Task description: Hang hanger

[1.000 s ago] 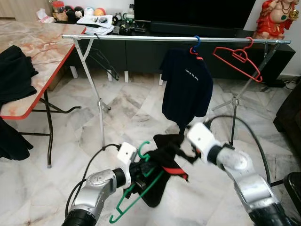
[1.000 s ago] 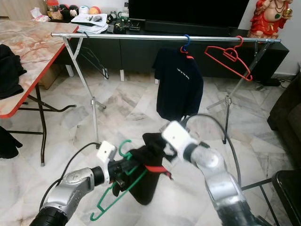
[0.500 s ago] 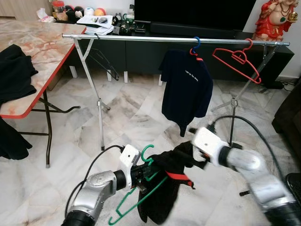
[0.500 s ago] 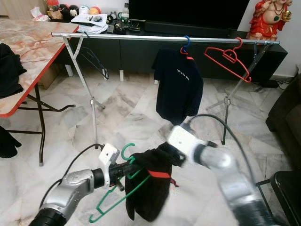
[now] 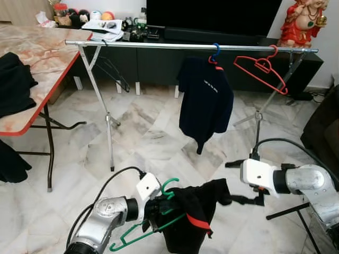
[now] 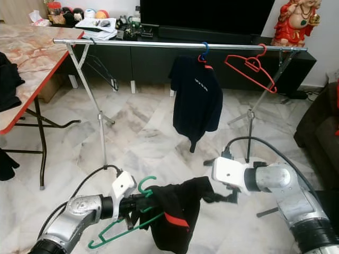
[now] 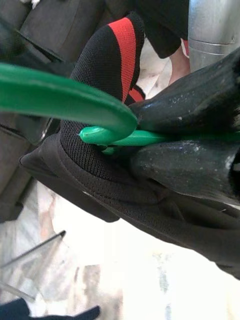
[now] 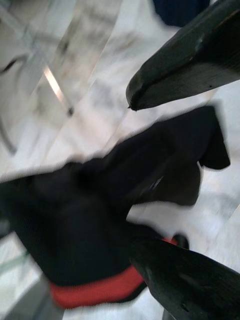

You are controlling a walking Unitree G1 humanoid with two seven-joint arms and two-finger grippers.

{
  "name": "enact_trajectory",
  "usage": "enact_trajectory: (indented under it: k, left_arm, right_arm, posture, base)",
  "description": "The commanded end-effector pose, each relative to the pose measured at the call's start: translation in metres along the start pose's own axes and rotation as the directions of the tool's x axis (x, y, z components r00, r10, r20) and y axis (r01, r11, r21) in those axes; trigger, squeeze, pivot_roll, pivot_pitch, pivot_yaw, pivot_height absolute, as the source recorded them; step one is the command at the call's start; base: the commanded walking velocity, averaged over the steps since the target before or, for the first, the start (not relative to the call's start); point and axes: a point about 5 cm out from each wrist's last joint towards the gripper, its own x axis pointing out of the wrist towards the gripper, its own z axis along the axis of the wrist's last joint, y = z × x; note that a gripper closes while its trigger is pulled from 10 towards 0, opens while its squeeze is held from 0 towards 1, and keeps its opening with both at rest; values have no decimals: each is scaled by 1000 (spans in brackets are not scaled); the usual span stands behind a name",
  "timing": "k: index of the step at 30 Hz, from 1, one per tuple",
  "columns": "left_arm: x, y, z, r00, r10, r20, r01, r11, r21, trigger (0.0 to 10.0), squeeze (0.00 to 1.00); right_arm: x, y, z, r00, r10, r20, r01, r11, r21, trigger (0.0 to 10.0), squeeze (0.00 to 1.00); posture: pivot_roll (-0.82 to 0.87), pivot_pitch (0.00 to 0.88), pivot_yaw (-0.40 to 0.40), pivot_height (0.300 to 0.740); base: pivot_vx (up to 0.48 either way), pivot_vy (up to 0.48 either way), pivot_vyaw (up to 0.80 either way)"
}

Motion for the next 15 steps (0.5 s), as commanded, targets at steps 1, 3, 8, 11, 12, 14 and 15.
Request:
enact_trajectory:
  k: [1, 3, 8, 11, 12, 14, 15]
  left_arm:
    - [3, -4, 8, 999, -45, 17, 45, 998, 43, 10000, 0]
    - [3, -5, 8, 998, -54, 11, 54, 997, 50, 10000, 0]
    - [5, -6, 11, 996, -87, 1, 86, 994, 60, 10000, 0]
    - [6, -10, 12, 993, -121, -16, 121, 990, 69, 10000, 0]
    - [6, -10, 12, 992, -122, -16, 123, 990, 71, 10000, 0]
    - [7, -11, 13, 992, -124, -16, 125, 990, 72, 10000, 0]
    - [7, -11, 13, 992, -125, -17, 126, 989, 73, 10000, 0]
  right_arm:
    - [1, 1, 3, 998, 50, 27, -49, 999, -16, 10000, 0]
    - [4, 2, 3, 996, 82, 24, -81, 996, -33, 10000, 0]
    - [18, -2, 3, 998, 59, 5, -58, 988, -143, 10000, 0]
    - [29, -1, 8, 997, 74, 29, -67, 980, -186, 10000, 0]
    - [31, 0, 8, 996, 79, 30, -72, 978, -194, 10000, 0]
    - [34, 0, 8, 996, 89, 26, -82, 973, -215, 10000, 0]
    - [36, 1, 8, 995, 93, 24, -86, 970, -227, 10000, 0]
  posture:
    - [-23, 64, -88, 721]
    - [-22, 59, -87, 721]
    - [-20, 54, -88, 721]
    - [-13, 57, -90, 721]
    - [-12, 58, -91, 721]
    - [-11, 58, -93, 721]
    - [-11, 58, -93, 721]
  base:
    - [0, 0, 0]
    - [0, 0, 0]
    - [0, 0, 0]
    - [0, 0, 0]
    - [0, 0, 0]
    - [0, 0, 0]
    - [0, 0, 0]
